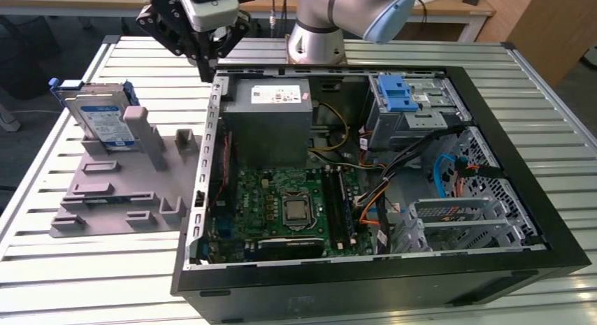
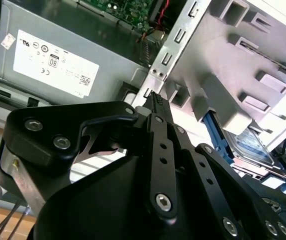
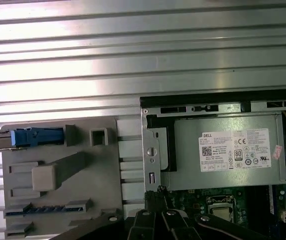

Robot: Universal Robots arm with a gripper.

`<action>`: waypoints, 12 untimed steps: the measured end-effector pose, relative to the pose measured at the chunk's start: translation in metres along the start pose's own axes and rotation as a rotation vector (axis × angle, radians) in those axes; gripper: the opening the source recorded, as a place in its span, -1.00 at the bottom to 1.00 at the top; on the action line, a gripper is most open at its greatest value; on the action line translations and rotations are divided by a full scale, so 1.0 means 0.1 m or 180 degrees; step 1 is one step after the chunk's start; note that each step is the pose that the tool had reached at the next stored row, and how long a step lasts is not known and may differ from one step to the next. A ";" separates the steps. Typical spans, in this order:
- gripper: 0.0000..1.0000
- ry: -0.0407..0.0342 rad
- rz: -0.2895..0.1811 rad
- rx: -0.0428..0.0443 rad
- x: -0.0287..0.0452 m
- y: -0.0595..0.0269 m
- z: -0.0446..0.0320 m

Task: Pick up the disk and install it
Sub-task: 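Reach for the disk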

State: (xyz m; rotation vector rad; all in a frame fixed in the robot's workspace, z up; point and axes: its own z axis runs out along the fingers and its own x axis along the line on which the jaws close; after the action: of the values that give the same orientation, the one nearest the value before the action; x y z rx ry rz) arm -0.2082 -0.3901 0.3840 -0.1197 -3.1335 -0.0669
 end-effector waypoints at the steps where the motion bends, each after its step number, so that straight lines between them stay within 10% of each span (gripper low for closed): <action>1: -0.79 0.0006 0.0000 0.0001 0.015 0.004 0.001; 12: -0.79 0.0012 0.0001 0.0001 0.162 0.036 0.008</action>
State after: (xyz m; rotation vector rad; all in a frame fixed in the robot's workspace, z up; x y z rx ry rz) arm -0.2241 -0.3852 0.3835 -0.1198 -3.1299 -0.0666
